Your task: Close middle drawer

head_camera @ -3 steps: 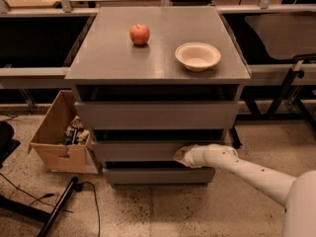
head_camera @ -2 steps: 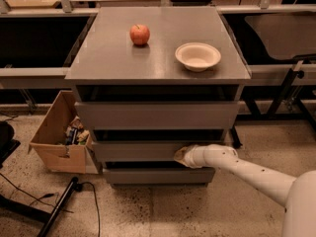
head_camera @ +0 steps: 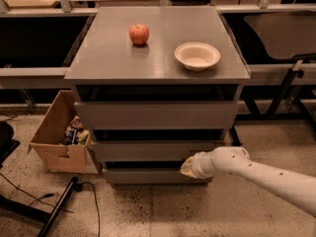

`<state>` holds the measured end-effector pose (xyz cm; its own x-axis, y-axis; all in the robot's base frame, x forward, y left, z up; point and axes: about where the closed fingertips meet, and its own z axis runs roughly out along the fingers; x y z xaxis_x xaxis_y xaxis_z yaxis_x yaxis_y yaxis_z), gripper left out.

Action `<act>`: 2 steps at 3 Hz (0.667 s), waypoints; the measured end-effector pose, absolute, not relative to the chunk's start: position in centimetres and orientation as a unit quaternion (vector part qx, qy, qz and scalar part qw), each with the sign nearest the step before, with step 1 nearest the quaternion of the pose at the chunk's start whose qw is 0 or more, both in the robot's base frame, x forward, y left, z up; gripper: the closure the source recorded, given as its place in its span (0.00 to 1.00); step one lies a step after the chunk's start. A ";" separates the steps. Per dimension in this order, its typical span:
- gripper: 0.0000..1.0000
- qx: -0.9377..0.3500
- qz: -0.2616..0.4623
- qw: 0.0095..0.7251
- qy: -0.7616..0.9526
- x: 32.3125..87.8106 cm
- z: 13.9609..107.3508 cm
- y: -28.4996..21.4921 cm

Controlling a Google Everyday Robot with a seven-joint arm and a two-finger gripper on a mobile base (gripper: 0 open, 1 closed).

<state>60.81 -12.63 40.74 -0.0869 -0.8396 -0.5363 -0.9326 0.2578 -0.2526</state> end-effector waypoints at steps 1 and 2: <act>1.00 -0.634 0.110 0.155 0.750 49.3 45.2 -13.3; 1.00 -0.625 0.112 0.052 0.771 42.1 50.1 -14.4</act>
Offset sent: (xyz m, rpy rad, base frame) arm -0.2539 -0.0935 0.3324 -0.6762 0.5285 -0.0105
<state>42.07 -14.40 50.13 -0.2132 -0.9518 -0.2204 -0.9752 0.1936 0.1074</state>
